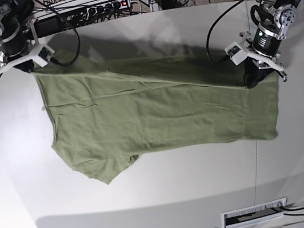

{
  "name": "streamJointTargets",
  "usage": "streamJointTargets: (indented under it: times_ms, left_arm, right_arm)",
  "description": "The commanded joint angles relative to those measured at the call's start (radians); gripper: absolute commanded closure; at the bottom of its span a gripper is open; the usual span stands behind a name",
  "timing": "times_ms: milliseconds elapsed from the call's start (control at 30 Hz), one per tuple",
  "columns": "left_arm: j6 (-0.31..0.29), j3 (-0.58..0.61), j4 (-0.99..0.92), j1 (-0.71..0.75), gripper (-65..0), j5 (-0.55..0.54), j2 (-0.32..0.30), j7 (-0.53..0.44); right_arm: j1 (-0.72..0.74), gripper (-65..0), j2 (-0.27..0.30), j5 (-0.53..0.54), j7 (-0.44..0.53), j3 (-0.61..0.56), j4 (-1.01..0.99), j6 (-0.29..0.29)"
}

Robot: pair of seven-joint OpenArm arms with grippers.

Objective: Fold the T-shirt properly
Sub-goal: 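Lift the shirt edge with both grippers and pull it toward the arms, then lower the shirt edge with both grippers and smooth it flat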

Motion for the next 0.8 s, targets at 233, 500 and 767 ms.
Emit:
streamJointTargets:
  times_ms: [233,500,767]
  left_arm:
    - [-0.004,-0.008,-0.019,-0.053,0.0,-0.043,-0.001,-0.051]
    - [-0.034,-0.008,-0.1,-0.104,0.0,-0.082,0.053,-0.076]
    - [-0.042,-0.008,-0.145,-0.105,-1.8,-0.082,0.063,-0.101]
  right_arm:
    - [0.108,0.0,0.011,0.038,0.026,0.01,-0.093,-0.015]
    - [0.148,0.0,0.011,0.056,0.05,0.01,-0.157,-0.016]
    - [0.156,0.0,0.011,0.056,0.071,0.01,-0.157,-0.016]
